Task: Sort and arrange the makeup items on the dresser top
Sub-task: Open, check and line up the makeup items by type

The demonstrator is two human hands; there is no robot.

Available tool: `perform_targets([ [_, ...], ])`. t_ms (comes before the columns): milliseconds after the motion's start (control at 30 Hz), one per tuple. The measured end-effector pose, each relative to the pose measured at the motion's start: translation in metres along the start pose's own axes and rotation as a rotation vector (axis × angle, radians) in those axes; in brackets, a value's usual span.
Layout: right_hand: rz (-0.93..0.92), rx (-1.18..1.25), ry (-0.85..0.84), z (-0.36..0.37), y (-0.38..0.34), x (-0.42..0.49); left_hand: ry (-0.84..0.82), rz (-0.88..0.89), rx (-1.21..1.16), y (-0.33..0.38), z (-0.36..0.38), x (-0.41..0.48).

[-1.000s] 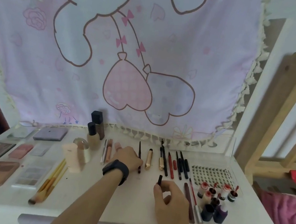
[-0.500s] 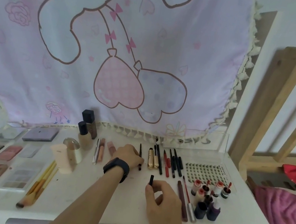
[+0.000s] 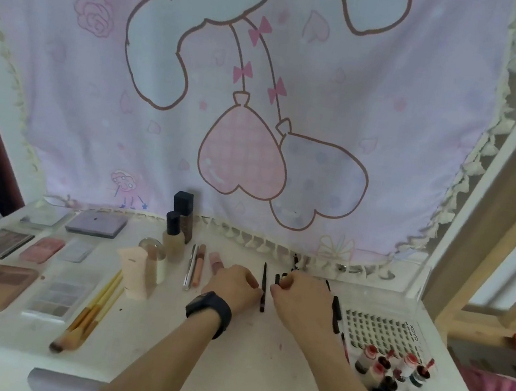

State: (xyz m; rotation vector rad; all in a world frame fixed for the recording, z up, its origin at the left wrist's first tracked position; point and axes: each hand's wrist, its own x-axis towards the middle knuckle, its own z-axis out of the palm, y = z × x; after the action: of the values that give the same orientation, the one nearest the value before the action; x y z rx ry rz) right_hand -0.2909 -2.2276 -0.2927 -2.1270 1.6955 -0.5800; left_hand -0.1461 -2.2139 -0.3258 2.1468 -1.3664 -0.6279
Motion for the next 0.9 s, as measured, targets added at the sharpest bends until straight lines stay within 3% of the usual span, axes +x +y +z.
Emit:
perform_targets([
  [133, -0.033, -0.245, -0.039, 0.012, -0.010, 0.021, 0.000, 0.012, -0.013, -0.002, -0.001, 0.003],
  [233, -0.050, -0.275, -0.048, 0.012, -0.013, 0.026, -0.012, 0.025, -0.018, -0.004, -0.002, 0.005],
  [400, -0.016, -0.115, 0.059, 0.001, -0.005, 0.003, -0.012, 0.081, -0.012, -0.010, -0.003, 0.006],
  [533, -0.054, 0.086, 0.143, 0.001, 0.016, -0.052, -0.002, 0.232, 0.033, -0.010, 0.000, 0.002],
  [700, -0.248, 0.159, 0.274, 0.035, 0.038, -0.123, -0.002, 0.334, 0.150, -0.007, 0.003, -0.006],
  [900, -0.434, 0.173, 0.382, 0.060, 0.056, -0.135, 0.040, 0.360, 0.186, -0.002, 0.007, -0.013],
])
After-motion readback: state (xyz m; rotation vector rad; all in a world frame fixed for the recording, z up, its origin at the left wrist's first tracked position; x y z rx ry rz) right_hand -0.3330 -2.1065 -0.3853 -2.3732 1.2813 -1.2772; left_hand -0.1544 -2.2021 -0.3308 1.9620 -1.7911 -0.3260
